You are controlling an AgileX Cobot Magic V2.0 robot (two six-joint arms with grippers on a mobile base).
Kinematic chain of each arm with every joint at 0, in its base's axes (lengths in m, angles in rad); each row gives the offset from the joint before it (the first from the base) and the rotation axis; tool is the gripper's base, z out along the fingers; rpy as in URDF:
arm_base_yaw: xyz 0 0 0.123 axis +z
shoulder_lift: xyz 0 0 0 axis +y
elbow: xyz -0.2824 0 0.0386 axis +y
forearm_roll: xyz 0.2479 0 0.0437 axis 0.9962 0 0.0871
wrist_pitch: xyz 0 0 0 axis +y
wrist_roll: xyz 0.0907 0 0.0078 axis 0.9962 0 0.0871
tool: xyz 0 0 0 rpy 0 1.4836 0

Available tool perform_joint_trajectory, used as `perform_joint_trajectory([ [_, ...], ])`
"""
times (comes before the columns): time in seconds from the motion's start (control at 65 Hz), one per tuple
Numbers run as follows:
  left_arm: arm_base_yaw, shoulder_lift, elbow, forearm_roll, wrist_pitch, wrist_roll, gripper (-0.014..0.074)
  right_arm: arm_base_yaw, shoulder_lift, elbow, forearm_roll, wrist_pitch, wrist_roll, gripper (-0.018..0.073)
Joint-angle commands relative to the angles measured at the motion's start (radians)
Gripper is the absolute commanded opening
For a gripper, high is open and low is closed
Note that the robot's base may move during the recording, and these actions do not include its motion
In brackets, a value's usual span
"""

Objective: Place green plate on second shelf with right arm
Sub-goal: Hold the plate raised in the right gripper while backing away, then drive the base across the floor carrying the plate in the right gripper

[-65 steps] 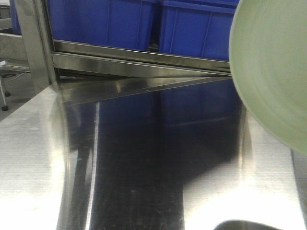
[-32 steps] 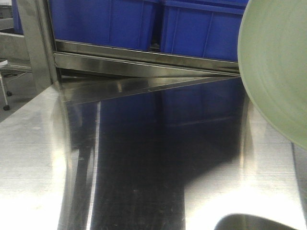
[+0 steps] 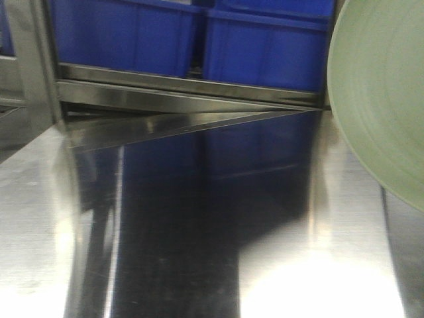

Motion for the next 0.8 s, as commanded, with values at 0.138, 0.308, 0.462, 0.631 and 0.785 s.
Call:
perform_joint_trajectory([
  [0.138,0.000,-0.017,0.042,-0.007,-0.079,-0.006,0.0130,-0.005,-0.016,-0.034,0.007,-0.107,0.009,0.0055],
  [0.308,0.000,-0.017,0.042,-0.007,-0.079,-0.006,0.0130,-0.005,-0.016,-0.034,0.007,-0.106,0.009,0.0055],
  [0.462,0.000,-0.017,0.042,-0.007,-0.079,-0.006,0.0130,-0.005,-0.016,-0.034,0.007,-0.106,0.009,0.0055],
  [0.631,0.000,-0.017,0.042,-0.007,-0.079,-0.006,0.0130,-0.005,-0.016,-0.034,0.007,-0.106,0.009,0.0055],
  [0.785,0.000,-0.017,0.042,-0.007,-0.079,-0.006,0.0130,-0.005,-0.016,-0.034,0.007,-0.107,0.009,0.0055],
])
